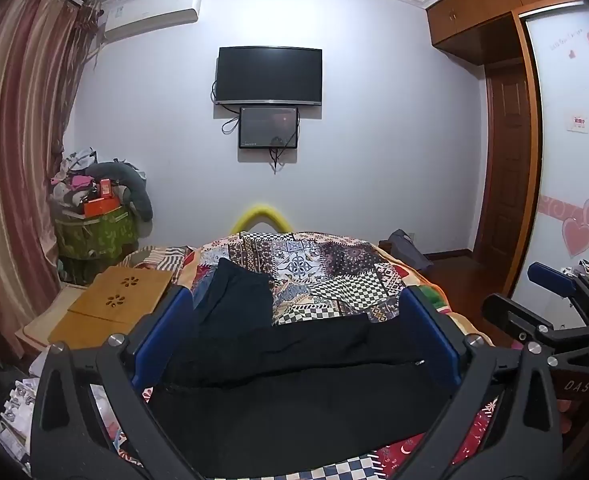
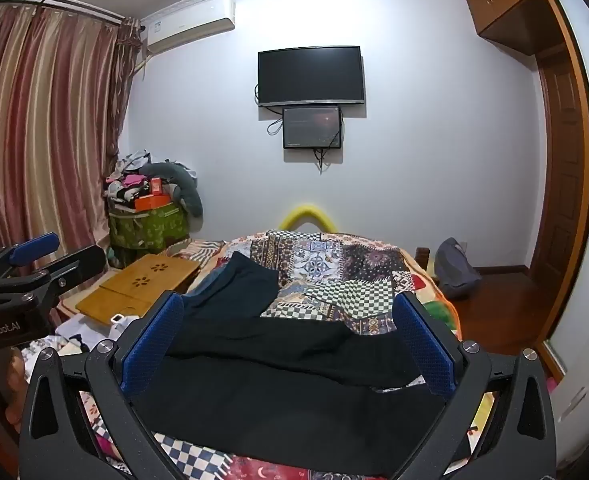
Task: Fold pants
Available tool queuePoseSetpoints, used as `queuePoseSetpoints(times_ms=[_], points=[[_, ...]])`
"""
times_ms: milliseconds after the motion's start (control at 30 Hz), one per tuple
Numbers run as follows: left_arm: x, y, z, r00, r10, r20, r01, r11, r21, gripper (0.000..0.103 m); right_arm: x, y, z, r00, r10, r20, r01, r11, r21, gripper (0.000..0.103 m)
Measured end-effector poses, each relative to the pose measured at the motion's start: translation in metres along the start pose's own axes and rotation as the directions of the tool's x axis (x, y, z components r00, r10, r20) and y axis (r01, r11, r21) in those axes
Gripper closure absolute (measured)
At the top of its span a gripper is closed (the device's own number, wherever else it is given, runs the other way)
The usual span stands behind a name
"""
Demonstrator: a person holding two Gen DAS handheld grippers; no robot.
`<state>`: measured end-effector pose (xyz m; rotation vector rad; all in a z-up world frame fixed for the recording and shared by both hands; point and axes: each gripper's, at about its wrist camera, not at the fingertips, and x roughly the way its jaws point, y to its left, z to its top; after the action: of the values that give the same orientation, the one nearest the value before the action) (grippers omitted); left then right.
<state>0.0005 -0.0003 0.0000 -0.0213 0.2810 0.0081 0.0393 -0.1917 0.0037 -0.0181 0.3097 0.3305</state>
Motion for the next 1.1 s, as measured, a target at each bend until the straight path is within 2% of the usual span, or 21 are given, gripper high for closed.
queuePoseSetpoints(times_ms=[333,1100], points=[[0.012,0.002,-0.002,1.000,0.007,-0.004,-0.007,1.000,-0.012,0.000,0.000,0.002,0.000,1.000,-0.001,-0.007,0.001,1.000,0.001,0.000],[0.004,0.008,-0.002,1.000,0.005,0.000,-0.005,1.000,-0.013,0.000,0.001,0.009,0.004,1.000,0.002,-0.006,-0.002,1.000,0.009,0.000]])
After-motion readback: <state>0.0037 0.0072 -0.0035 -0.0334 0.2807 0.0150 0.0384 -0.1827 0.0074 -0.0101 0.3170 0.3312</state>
